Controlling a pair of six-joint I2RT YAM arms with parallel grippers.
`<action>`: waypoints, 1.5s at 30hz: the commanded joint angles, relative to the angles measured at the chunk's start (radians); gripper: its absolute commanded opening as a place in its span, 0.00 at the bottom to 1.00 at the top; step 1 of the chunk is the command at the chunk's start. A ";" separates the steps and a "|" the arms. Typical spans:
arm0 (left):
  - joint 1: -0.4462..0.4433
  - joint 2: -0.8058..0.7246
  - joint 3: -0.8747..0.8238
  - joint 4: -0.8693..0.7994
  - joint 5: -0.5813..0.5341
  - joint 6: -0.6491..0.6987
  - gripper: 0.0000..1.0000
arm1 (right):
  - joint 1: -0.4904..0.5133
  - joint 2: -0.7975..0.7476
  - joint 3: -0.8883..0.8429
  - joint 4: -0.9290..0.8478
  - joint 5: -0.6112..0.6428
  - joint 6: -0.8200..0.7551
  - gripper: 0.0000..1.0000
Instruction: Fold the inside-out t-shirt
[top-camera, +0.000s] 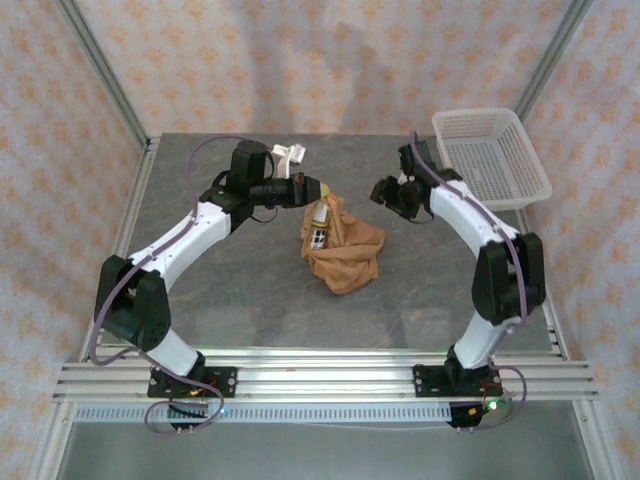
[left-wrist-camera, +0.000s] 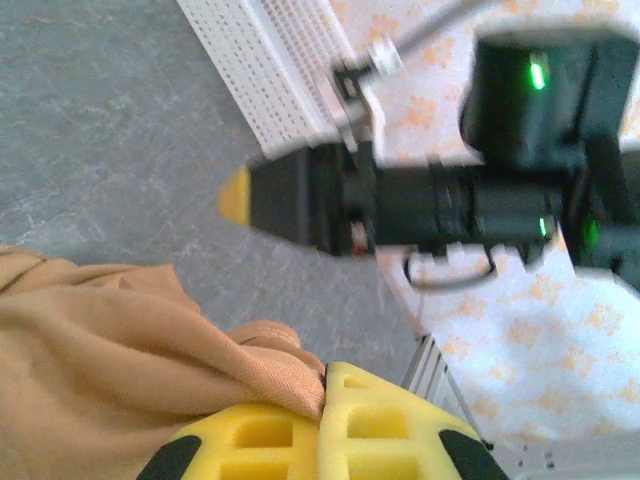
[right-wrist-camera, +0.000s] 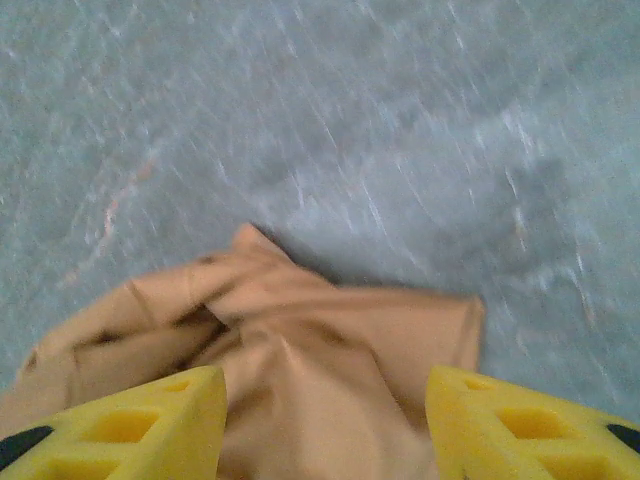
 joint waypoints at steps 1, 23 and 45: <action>0.002 0.005 0.010 0.150 0.031 -0.095 0.00 | 0.034 -0.146 -0.147 0.140 -0.076 0.078 0.53; 0.111 -0.096 -0.070 0.047 -0.027 -0.006 0.00 | 0.080 -0.126 -0.081 0.292 -0.200 0.247 0.00; 0.157 0.021 -0.182 0.061 -0.071 -0.013 0.00 | -0.231 -0.408 -0.380 0.264 -0.214 0.230 0.00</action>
